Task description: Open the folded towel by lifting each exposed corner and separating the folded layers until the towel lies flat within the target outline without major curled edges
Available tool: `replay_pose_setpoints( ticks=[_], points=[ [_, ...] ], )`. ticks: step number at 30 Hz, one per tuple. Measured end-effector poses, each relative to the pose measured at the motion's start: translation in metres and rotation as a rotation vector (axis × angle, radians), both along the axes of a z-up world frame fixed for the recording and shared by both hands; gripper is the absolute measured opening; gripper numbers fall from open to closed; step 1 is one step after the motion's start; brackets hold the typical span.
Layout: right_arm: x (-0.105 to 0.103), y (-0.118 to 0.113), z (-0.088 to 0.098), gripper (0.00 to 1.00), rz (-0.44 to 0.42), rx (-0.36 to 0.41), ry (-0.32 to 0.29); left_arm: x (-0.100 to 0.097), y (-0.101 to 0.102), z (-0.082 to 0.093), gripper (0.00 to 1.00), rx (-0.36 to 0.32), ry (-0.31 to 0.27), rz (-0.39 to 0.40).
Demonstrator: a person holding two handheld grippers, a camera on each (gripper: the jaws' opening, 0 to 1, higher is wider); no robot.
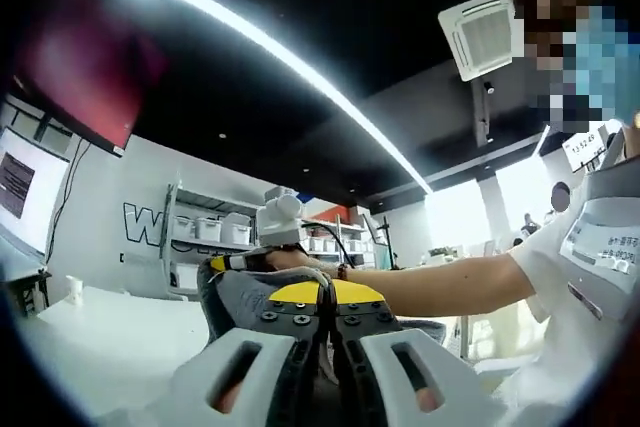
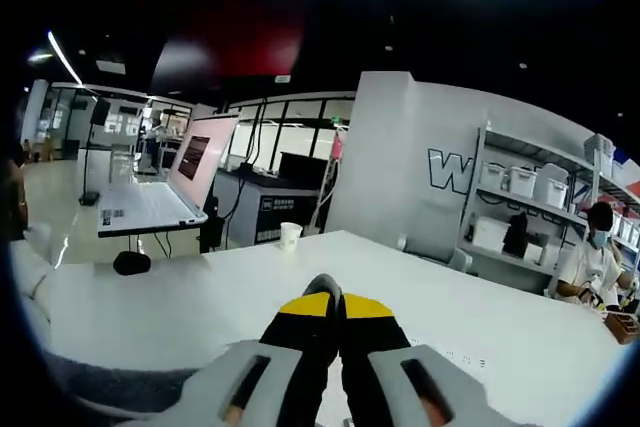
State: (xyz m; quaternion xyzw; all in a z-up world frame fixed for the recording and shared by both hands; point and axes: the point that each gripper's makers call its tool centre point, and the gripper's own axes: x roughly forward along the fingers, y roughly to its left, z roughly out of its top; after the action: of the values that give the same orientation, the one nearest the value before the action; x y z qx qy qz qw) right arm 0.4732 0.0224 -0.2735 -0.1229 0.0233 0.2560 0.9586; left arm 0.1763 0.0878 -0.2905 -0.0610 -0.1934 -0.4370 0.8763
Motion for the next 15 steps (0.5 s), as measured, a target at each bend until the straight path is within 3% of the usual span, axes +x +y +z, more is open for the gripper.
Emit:
replay_pose_setpoints(
  ticks=[4,15],
  points=[
    [-0.001,0.006,0.0,0.0,0.003,-0.009,-0.009,0.001,0.008,-0.003,0.0,0.027,-0.008,0.047],
    [-0.002,0.021,0.002,0.0,0.026,0.005,-0.019,-0.002,0.015,-0.003,0.0,0.05,-0.014,0.05]
  ],
)
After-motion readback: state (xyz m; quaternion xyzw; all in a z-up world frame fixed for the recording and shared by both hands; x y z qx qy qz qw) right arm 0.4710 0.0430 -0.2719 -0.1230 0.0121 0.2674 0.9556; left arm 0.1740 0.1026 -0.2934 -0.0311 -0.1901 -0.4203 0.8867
